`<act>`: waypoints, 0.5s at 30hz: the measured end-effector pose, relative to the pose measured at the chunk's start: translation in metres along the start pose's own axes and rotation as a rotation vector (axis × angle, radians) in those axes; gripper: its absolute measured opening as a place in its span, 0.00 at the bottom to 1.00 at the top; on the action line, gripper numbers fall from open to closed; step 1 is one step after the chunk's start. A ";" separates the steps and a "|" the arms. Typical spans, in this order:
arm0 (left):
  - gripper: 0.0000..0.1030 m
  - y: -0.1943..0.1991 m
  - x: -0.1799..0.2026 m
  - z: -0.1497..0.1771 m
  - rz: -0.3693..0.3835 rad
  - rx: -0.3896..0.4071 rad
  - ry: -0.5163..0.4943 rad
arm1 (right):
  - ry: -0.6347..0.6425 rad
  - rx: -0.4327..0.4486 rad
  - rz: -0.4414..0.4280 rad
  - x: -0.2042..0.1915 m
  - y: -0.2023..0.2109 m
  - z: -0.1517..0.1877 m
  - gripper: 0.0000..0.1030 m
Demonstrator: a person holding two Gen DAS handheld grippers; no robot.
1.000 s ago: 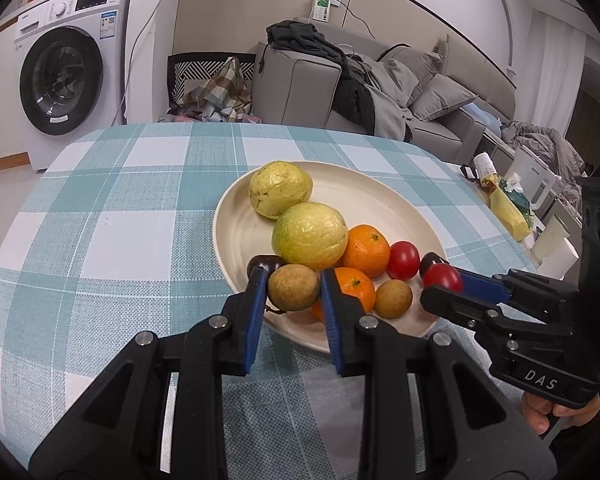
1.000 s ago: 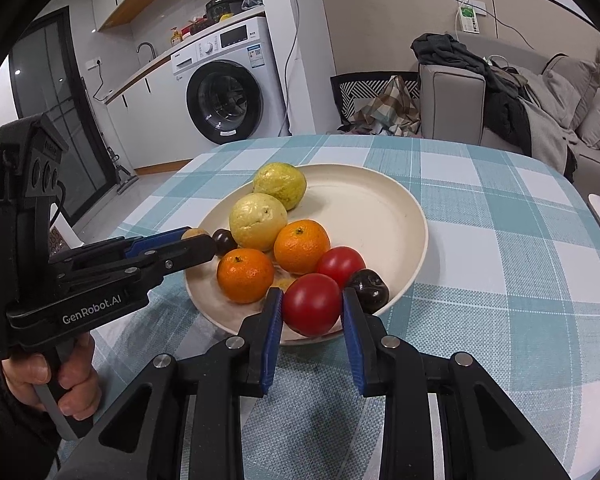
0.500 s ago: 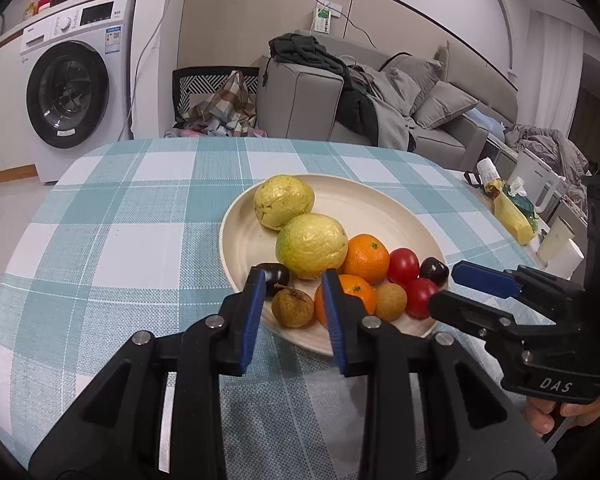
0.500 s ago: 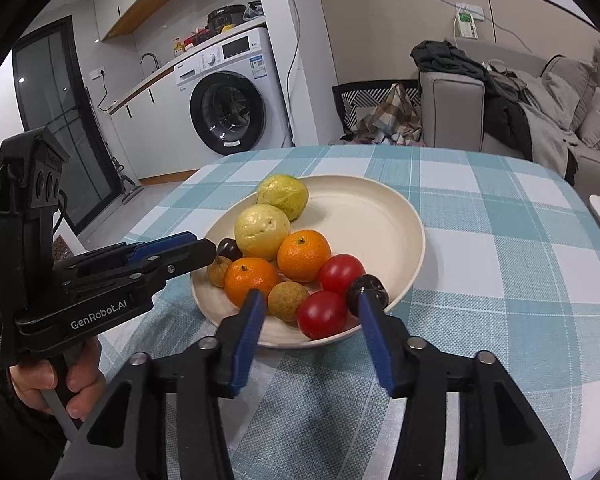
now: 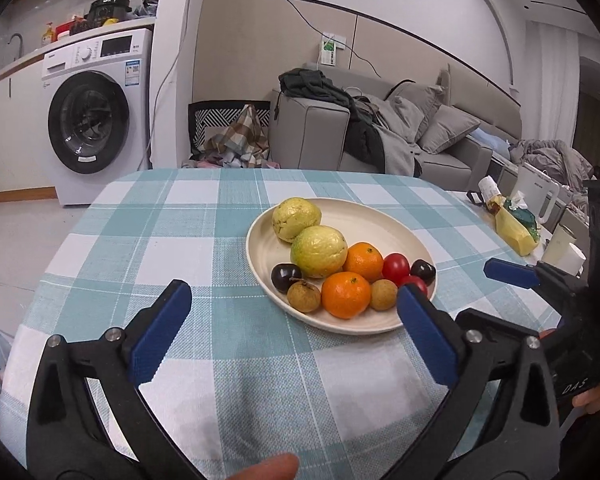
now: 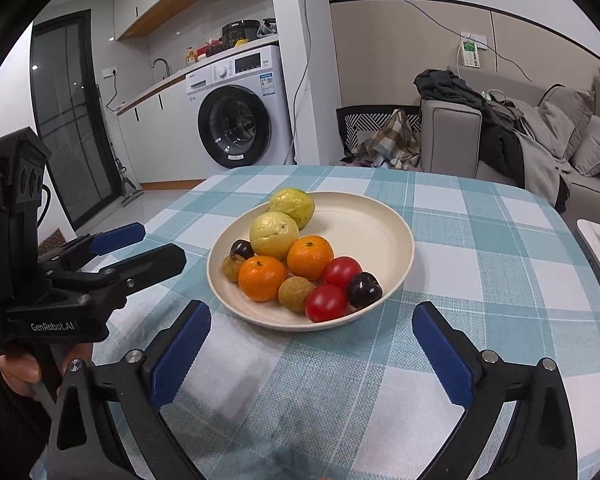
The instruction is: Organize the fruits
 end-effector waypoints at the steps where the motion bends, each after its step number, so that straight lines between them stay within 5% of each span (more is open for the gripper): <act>1: 0.99 0.005 0.000 0.001 -0.001 0.007 0.002 | 0.000 0.010 -0.002 0.000 0.004 0.001 1.00; 15: 0.99 0.052 0.008 0.022 -0.011 0.051 -0.019 | -0.029 0.148 -0.043 -0.002 0.051 0.009 1.00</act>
Point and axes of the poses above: each gripper's, at about its wrist camera, not at the fingertips, and y roughly against the way its jaws point, x to its right, z to its underside, the point moved 3 cm from there along -y, roughly the way its jaws point, and after that the axes turned 2 degrees about -z, right-handed, at the moved point
